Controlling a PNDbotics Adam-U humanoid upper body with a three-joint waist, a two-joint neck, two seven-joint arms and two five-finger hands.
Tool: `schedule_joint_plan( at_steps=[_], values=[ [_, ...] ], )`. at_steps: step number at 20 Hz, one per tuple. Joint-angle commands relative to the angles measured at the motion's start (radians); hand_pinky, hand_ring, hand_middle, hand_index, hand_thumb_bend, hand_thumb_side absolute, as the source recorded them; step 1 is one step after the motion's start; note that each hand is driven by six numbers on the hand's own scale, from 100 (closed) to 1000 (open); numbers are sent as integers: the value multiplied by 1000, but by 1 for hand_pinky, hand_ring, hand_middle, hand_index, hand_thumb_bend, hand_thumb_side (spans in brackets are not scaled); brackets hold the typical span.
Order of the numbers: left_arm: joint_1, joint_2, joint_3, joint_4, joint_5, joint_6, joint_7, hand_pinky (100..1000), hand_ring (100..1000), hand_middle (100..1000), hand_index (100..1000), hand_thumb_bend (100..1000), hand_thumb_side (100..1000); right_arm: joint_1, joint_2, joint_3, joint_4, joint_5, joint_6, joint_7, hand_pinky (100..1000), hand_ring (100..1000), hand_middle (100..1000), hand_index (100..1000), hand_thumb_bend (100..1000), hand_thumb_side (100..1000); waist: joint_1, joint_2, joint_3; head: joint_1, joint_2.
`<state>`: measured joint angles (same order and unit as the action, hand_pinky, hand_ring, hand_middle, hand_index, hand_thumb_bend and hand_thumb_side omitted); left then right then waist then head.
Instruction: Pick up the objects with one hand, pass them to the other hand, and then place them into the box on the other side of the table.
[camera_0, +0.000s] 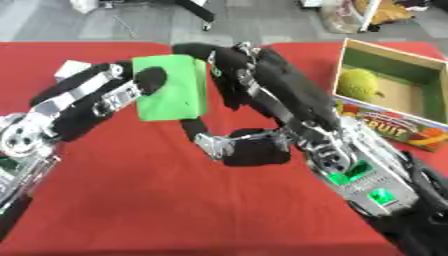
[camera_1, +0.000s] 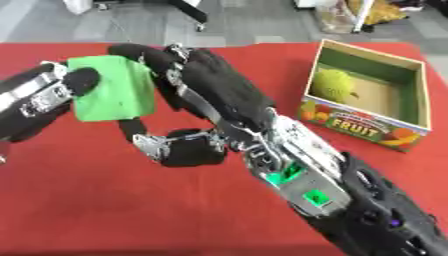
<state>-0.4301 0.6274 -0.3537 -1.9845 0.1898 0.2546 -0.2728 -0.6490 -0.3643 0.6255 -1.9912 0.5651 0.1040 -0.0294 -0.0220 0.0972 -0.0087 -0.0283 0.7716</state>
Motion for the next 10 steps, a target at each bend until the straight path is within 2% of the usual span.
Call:
schedule_joint_plan(
  at_steps=[1, 6, 10],
  values=[
    [7, 60, 72, -16, -2, -35, 39, 824, 630, 633, 775, 310, 941, 0, -49, -53, -9, -21, 14, -32, 218, 345, 205, 623, 100, 249, -7, -13, -1, -8, -2],
    [50, 81, 160, -16, 10, -76, 115, 824, 629, 631, 777, 302, 911, 23, -95, -124, -9, -46, 61, -93, 215, 338, 195, 614, 100, 237, -8, -14, -1, -25, -2],
    [79, 85, 206, -16, 20, -100, 162, 822, 626, 628, 776, 299, 896, 51, -143, -187, -9, -65, 104, -147, 206, 325, 169, 603, 100, 234, -9, -13, 0, -37, -2]
  ],
)
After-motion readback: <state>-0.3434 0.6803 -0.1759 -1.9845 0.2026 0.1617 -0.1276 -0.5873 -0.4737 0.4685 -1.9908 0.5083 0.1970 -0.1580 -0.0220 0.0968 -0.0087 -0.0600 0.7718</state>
